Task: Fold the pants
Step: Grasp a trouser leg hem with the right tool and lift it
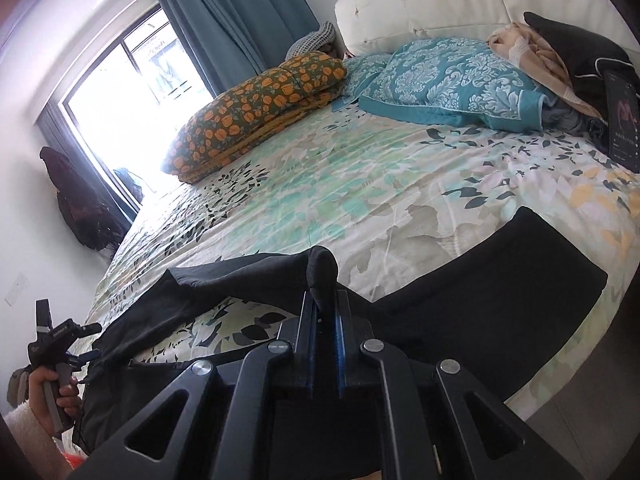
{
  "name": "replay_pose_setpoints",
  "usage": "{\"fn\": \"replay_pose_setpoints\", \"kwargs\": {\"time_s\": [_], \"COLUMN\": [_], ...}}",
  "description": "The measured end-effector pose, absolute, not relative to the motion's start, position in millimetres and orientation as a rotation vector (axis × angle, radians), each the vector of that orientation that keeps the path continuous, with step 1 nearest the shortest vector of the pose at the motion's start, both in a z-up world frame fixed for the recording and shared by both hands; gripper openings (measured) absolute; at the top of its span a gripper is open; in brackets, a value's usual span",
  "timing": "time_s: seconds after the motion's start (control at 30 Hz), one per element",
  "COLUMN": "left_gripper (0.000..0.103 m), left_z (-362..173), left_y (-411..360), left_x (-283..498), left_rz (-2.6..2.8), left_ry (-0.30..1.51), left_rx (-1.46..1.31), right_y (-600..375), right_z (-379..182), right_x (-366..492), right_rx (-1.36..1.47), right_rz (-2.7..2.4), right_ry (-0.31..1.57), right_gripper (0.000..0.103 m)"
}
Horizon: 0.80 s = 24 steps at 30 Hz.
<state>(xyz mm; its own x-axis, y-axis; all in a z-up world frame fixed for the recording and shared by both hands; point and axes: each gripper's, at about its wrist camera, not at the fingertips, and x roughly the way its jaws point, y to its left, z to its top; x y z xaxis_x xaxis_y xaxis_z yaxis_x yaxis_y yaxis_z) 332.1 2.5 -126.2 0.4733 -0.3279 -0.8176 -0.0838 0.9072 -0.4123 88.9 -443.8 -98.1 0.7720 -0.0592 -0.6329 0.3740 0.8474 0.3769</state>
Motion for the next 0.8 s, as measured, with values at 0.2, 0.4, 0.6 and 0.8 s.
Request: {"fn": "replay_pose_setpoints", "kwargs": {"time_s": [0.2, 0.4, 0.6, 0.8], "left_gripper": [0.102, 0.101, 0.004, 0.004], "left_z": [-134, -166, -178, -87], "left_y": [-31, -40, -22, -3], "left_x": [409, 450, 444, 385], "left_rz": [-0.207, -0.129, -0.101, -0.186], "left_ry": [1.124, 1.182, 1.225, 0.980], "left_rx": [-0.505, -0.621, -0.712, -0.686], "right_y": [-452, -465, -477, -509], "right_z": [-96, -83, -73, -39], "right_x": [79, 58, 57, 113], "right_rx": [0.519, 0.547, 0.557, 0.425], "right_rz": [-0.283, -0.318, -0.282, -0.198], "right_ry": [0.607, 0.549, 0.574, 0.549], "right_gripper": [0.008, 0.008, 0.008, 0.008]}}
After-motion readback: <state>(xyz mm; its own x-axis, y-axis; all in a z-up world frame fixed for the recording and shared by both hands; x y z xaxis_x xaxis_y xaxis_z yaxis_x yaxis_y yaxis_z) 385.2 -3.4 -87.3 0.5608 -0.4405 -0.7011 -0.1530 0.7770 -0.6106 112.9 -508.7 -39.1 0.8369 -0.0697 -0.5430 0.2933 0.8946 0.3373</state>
